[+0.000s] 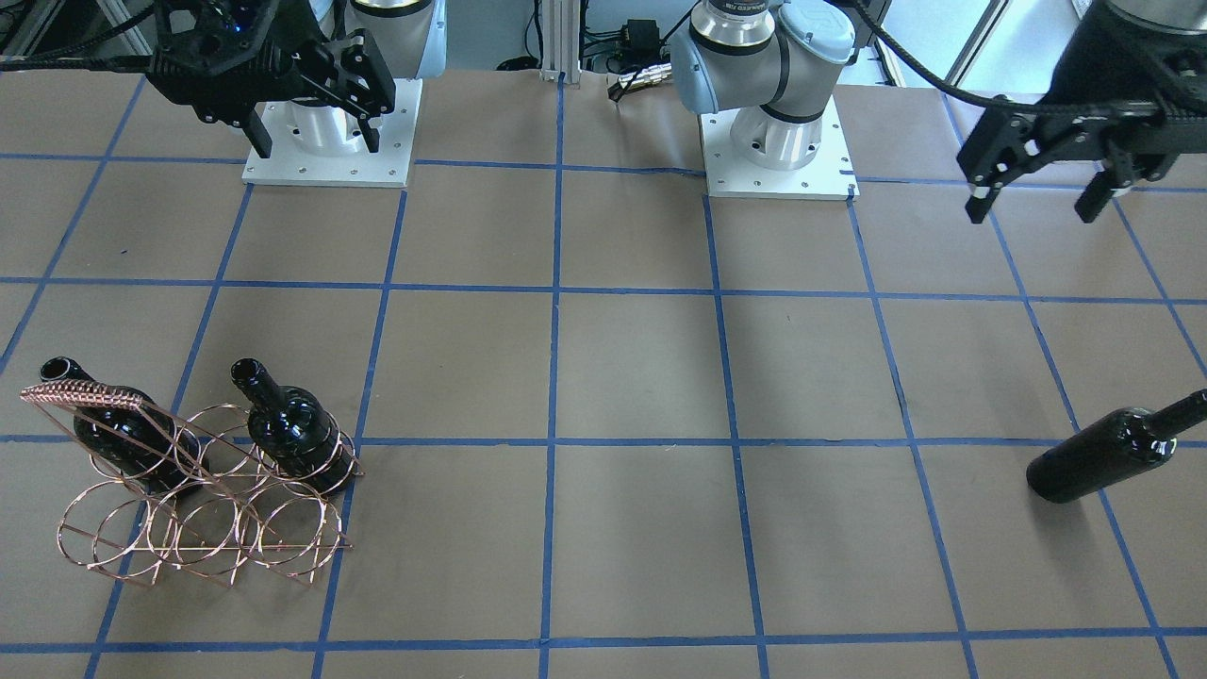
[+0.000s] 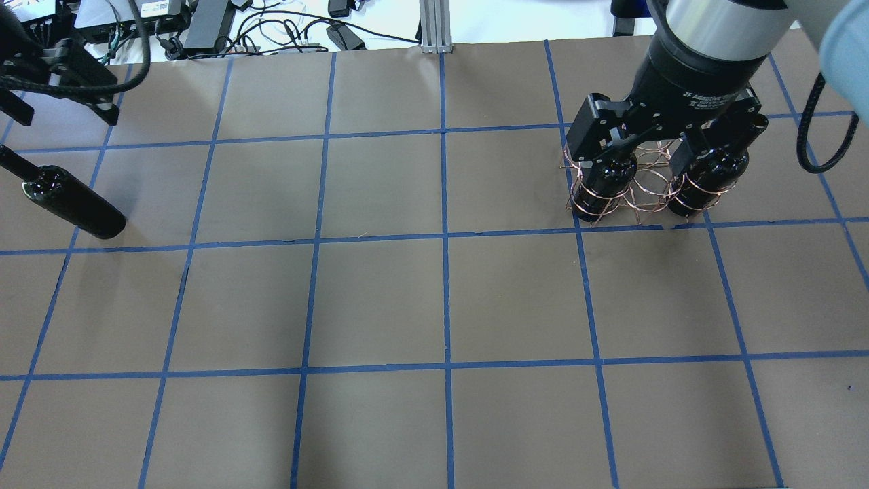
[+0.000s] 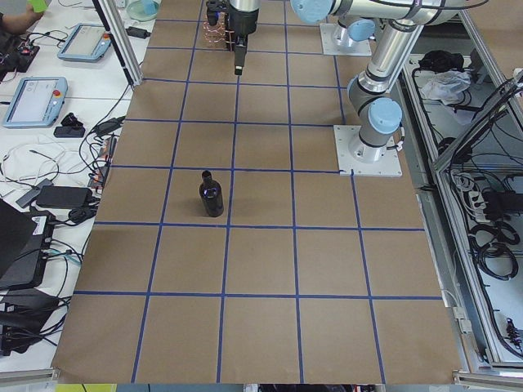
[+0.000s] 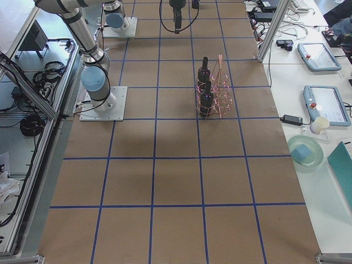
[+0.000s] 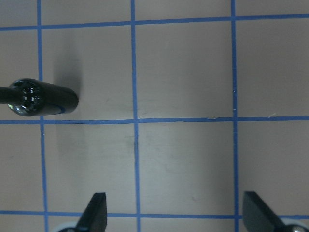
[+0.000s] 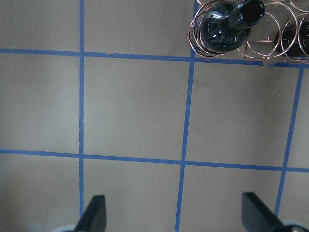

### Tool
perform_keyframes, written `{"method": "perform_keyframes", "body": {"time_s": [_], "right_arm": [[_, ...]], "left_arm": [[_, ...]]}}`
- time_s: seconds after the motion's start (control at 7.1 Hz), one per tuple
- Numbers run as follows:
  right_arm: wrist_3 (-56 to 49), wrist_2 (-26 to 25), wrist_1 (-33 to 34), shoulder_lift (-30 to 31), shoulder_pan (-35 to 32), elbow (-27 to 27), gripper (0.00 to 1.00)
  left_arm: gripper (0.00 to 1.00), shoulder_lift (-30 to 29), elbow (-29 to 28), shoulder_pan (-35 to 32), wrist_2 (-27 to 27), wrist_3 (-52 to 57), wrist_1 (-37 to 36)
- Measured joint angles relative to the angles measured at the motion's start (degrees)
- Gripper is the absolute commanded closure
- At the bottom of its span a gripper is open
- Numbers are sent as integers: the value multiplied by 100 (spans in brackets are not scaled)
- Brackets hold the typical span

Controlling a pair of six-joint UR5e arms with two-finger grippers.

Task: Place wine into wine basket
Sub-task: 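Lower the left gripper around the neck of the lying black bottle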

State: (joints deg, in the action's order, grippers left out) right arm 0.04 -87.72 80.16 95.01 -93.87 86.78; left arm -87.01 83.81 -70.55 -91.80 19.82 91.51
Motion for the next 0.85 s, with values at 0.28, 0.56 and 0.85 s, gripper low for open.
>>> {"method": "perform_keyframes", "body": {"time_s": [0.28,0.56,0.85], "right_arm": [[-15,-6,0,3,1,23,0],[-40,4,33,-3,0,30,0],[-36,14,103,-6,0,38,0]], "left_arm": [[0,-275,21,1216,18,1372,-126],[0,-760,58,1667,27,2195,-793],[0,-1192,70,1836,42,2629,-1209]]}}
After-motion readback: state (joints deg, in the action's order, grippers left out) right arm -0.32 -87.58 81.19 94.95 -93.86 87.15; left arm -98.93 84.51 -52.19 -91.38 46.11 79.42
